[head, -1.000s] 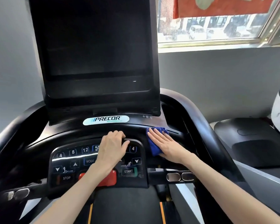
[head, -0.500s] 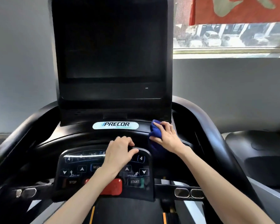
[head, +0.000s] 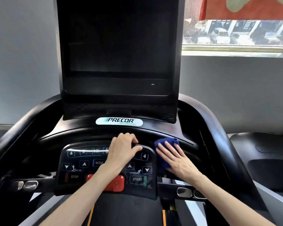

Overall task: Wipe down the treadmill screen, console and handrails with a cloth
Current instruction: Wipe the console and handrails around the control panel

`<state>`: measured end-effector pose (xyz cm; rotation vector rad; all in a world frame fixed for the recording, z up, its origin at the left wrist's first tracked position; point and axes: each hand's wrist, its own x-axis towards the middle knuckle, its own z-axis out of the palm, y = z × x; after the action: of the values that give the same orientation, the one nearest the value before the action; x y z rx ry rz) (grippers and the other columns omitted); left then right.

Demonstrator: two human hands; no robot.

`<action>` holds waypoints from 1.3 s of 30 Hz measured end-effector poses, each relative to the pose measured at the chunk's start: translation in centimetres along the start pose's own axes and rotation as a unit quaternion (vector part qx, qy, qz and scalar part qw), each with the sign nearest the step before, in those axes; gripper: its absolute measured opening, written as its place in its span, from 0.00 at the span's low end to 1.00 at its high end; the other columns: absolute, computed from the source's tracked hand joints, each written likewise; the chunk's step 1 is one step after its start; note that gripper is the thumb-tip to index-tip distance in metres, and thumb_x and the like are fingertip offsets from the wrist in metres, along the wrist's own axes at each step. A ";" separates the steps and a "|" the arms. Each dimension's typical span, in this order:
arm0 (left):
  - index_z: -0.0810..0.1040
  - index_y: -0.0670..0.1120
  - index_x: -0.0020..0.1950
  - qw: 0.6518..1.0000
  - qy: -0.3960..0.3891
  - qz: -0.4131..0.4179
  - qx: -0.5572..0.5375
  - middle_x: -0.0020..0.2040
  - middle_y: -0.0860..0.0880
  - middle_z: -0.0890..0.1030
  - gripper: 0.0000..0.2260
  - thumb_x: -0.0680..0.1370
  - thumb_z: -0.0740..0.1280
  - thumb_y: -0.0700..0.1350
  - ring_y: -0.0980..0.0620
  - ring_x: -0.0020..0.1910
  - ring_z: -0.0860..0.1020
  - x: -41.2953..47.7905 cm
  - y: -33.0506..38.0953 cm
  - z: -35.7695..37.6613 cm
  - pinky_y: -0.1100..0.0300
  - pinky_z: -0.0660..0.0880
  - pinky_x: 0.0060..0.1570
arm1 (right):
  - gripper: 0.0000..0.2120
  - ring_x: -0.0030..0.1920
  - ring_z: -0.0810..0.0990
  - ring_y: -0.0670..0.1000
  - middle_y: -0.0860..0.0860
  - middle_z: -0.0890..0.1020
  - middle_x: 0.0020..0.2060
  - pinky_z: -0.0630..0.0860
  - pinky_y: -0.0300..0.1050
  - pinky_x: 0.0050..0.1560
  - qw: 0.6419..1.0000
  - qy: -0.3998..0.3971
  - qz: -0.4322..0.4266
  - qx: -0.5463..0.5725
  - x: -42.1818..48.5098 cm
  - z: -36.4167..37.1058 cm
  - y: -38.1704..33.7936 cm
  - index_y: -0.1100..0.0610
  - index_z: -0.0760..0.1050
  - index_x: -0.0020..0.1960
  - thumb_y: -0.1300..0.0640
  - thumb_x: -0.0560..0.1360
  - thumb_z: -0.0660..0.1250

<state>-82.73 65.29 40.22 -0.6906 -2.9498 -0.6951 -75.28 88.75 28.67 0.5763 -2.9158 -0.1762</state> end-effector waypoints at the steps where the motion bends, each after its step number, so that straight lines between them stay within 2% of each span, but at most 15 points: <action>1: 0.78 0.50 0.52 1.000 0.001 -0.001 -0.001 0.50 0.55 0.79 0.11 0.74 0.68 0.55 0.53 0.52 0.73 0.0 0.0 0.0 0.59 0.66 0.57 | 0.39 0.76 0.48 0.51 0.47 0.51 0.76 0.48 0.52 0.73 0.998 -0.011 -0.057 -0.025 -1.3 0.5 0.4 0.52 0.48 0.77 0.46 0.70 0.58; 4: 0.78 0.49 0.52 1.000 -0.002 -0.009 -0.007 0.50 0.55 0.79 0.11 0.74 0.68 0.54 0.53 0.53 0.73 -0.1 0.2 -0.1 0.60 0.65 0.56 | 0.29 0.75 0.51 0.46 0.42 0.54 0.75 0.45 0.47 0.74 0.973 -0.046 -0.216 -0.068 -3.0 0.2 3.1 0.48 0.53 0.76 0.50 0.76 0.54; 7: 0.78 0.48 0.54 1.000 -0.001 -0.008 -0.006 0.51 0.54 0.78 0.12 0.75 0.68 0.53 0.52 0.53 0.72 -0.2 0.5 -0.4 0.60 0.64 0.56 | 0.23 0.74 0.56 0.42 0.40 0.57 0.74 0.46 0.44 0.73 0.942 -0.094 -0.301 -0.111 -1.0 -2.0 5.2 0.48 0.58 0.75 0.51 0.79 0.50; 12: 0.78 0.48 0.52 1.000 -0.014 -0.015 -0.010 0.50 0.54 0.79 0.11 0.75 0.68 0.53 0.52 0.54 0.73 -0.2 0.4 -0.4 0.58 0.66 0.56 | 0.24 0.75 0.53 0.43 0.40 0.57 0.74 0.48 0.46 0.73 0.972 -0.083 -0.212 -0.051 -0.4 -2.4 4.1 0.48 0.55 0.76 0.52 0.79 0.50; 16: 0.78 0.48 0.53 1.000 -0.014 -0.014 -0.005 0.51 0.54 0.79 0.11 0.75 0.68 0.53 0.52 0.55 0.73 -0.2 0.6 -0.4 0.58 0.65 0.55 | 0.20 0.74 0.52 0.41 0.38 0.63 0.71 0.47 0.45 0.74 0.915 -0.174 -0.337 -0.136 -2.6 0.0 4.0 0.48 0.69 0.69 0.53 0.78 0.52; 18: 0.78 0.48 0.54 1.000 -0.009 -0.012 -0.005 0.52 0.53 0.78 0.12 0.76 0.67 0.53 0.51 0.55 0.72 -0.3 0.6 -0.4 0.59 0.65 0.56 | 0.20 0.73 0.56 0.40 0.38 0.67 0.69 0.48 0.44 0.74 0.896 -0.177 -0.376 -0.158 -2.5 -0.5 4.4 0.48 0.73 0.66 0.54 0.78 0.51; 20: 0.78 0.48 0.54 1.000 -0.007 -0.010 -0.005 0.52 0.54 0.78 0.12 0.76 0.67 0.53 0.51 0.56 0.72 -0.3 0.5 -0.4 0.59 0.65 0.57 | 0.21 0.73 0.58 0.42 0.40 0.65 0.71 0.52 0.46 0.73 0.920 -0.120 -0.345 -0.140 -1.4 -1.4 4.8 0.49 0.68 0.70 0.54 0.79 0.49; 24: 0.78 0.49 0.53 1.000 -0.011 -0.004 0.000 0.51 0.54 0.79 0.11 0.75 0.67 0.54 0.52 0.55 0.73 -0.2 0.2 -0.2 0.58 0.66 0.57 | 0.24 0.75 0.52 0.44 0.40 0.57 0.75 0.48 0.47 0.73 0.977 -0.008 -0.190 -0.098 0.3 -2.8 4.6 0.50 0.55 0.76 0.54 0.79 0.50; 27: 0.78 0.49 0.53 1.000 -0.006 0.012 0.023 0.51 0.54 0.79 0.12 0.75 0.67 0.55 0.52 0.54 0.74 -0.1 0.1 -0.1 0.58 0.67 0.57 | 0.22 0.74 0.55 0.44 0.39 0.62 0.73 0.50 0.49 0.73 0.940 -0.091 -0.253 -0.211 -1.8 -1.3 5.0 0.48 0.63 0.72 0.54 0.79 0.50; 29: 0.78 0.49 0.53 0.999 -0.002 0.016 0.029 0.51 0.54 0.79 0.12 0.76 0.66 0.55 0.52 0.54 0.74 -0.1 0.0 0.1 0.58 0.67 0.57 | 0.20 0.74 0.53 0.42 0.37 0.58 0.73 0.48 0.43 0.74 0.906 -0.185 -0.300 -0.234 -4.2 0.6 5.8 0.42 0.66 0.70 0.51 0.80 0.47; 31: 0.78 0.49 0.53 0.999 0.002 0.021 0.027 0.51 0.54 0.79 0.12 0.75 0.67 0.55 0.52 0.54 0.74 -0.1 -0.1 0.1 0.58 0.67 0.57 | 0.21 0.73 0.34 0.40 0.34 0.37 0.69 0.34 0.29 0.69 0.938 -0.176 -0.222 -0.201 -6.8 1.3 6.3 0.32 0.46 0.72 0.43 0.79 0.35; 32: 0.78 0.49 0.53 0.999 0.002 0.022 0.026 0.51 0.54 0.79 0.12 0.75 0.67 0.55 0.52 0.54 0.74 0.0 -0.1 0.1 0.58 0.67 0.56 | 0.21 0.71 0.29 0.41 0.34 0.32 0.66 0.31 0.26 0.66 0.949 -0.162 -0.181 -0.199 -6.7 1.0 6.3 0.33 0.38 0.71 0.42 0.78 0.30; 34: 0.78 0.49 0.52 1.000 -0.002 0.019 0.019 0.51 0.54 0.80 0.12 0.75 0.67 0.55 0.52 0.53 0.74 0.1 -0.2 0.1 0.58 0.66 0.56 | 0.21 0.75 0.42 0.41 0.39 0.40 0.73 0.40 0.38 0.73 0.924 -0.197 -0.252 -0.207 -4.9 -0.2 6.4 0.41 0.50 0.74 0.47 0.81 0.39; 36: 0.79 0.49 0.52 1.000 -0.006 0.016 0.011 0.50 0.54 0.80 0.12 0.74 0.68 0.55 0.52 0.53 0.74 0.3 -0.4 0.1 0.57 0.67 0.56 | 0.21 0.75 0.55 0.45 0.41 0.57 0.75 0.50 0.49 0.73 0.909 -0.130 -0.298 -0.261 -2.9 -2.2 6.5 0.50 0.61 0.73 0.53 0.81 0.48; 39: 0.79 0.49 0.51 1.000 -0.002 0.019 0.004 0.50 0.53 0.80 0.12 0.74 0.68 0.55 0.52 0.53 0.74 0.1 -0.5 0.2 0.57 0.67 0.56 | 0.22 0.75 0.55 0.46 0.41 0.60 0.74 0.51 0.51 0.72 0.950 -0.085 -0.256 -0.157 -2.4 -3.5 6.3 0.50 0.61 0.74 0.55 0.80 0.50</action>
<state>-83.03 64.99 39.81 -0.7467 -2.9328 -0.6782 -74.76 95.13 32.68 1.2964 -2.7331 -0.7685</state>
